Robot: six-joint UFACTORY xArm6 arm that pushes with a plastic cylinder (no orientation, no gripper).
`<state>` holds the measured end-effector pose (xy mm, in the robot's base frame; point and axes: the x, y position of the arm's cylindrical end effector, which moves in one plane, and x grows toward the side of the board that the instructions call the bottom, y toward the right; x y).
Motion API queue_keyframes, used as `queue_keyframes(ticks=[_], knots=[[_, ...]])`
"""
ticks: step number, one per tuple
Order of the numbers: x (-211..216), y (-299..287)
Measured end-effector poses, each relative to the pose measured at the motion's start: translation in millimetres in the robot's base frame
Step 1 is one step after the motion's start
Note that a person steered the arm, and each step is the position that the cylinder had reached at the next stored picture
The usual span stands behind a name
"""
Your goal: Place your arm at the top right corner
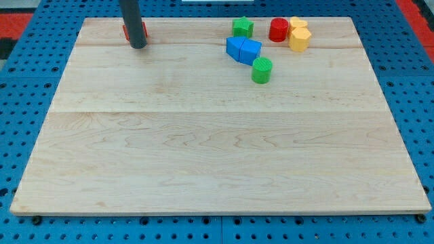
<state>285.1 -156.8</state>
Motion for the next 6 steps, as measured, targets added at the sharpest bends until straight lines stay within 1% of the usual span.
queue_keyframes(ticks=[1, 2, 3, 4, 5, 6], knots=[[19, 3], [20, 20], [20, 56], [17, 128], [12, 158], [-17, 128]])
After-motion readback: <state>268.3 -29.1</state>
